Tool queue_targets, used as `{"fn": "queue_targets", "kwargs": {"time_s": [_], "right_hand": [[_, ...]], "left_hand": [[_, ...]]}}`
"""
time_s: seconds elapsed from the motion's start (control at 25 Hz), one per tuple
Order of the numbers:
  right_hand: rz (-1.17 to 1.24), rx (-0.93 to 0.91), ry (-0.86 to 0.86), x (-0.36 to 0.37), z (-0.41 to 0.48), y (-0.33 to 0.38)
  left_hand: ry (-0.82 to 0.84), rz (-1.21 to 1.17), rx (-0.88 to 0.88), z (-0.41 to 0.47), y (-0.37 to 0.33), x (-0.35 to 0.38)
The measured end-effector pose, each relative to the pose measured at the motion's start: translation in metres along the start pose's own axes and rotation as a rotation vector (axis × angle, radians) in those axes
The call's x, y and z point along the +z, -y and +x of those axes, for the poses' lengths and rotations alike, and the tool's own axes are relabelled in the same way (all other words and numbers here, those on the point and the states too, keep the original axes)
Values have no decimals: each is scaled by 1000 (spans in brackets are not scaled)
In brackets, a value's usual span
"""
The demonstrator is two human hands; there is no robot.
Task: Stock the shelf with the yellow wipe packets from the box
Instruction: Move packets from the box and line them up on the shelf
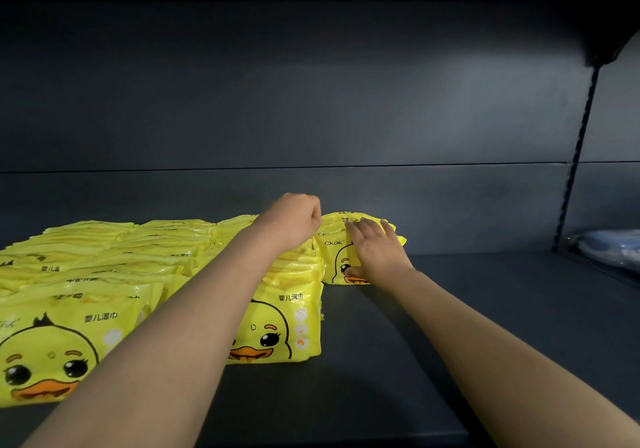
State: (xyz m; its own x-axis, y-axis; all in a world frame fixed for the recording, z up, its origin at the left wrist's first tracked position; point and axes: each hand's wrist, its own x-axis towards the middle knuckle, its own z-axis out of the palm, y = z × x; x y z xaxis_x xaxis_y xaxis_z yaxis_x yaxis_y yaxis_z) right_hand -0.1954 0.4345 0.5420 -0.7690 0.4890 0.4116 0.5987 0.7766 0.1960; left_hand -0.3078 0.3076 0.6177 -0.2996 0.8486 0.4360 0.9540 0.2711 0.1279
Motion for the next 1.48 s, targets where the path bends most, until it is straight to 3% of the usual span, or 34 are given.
{"fn": "queue_targets", "kwargs": {"time_s": [0.36, 0.64, 0.88, 1.16, 1.48], "right_hand": [[94, 43, 11, -78, -59, -9], [282, 93, -42, -135, -163, -10], [406, 61, -27, -161, -281, 7], [442, 30, 182, -135, -387, 41], [455, 41, 446, -42, -442, 87]], "left_hand": [[-87, 69, -33, -54, -9, -41], [-151, 65, -63, -167, -60, -72], [-83, 52, -119, -284, -123, -75], [79, 62, -178, -405, -159, -35], [251, 36, -257, -481, -125, 60]]}}
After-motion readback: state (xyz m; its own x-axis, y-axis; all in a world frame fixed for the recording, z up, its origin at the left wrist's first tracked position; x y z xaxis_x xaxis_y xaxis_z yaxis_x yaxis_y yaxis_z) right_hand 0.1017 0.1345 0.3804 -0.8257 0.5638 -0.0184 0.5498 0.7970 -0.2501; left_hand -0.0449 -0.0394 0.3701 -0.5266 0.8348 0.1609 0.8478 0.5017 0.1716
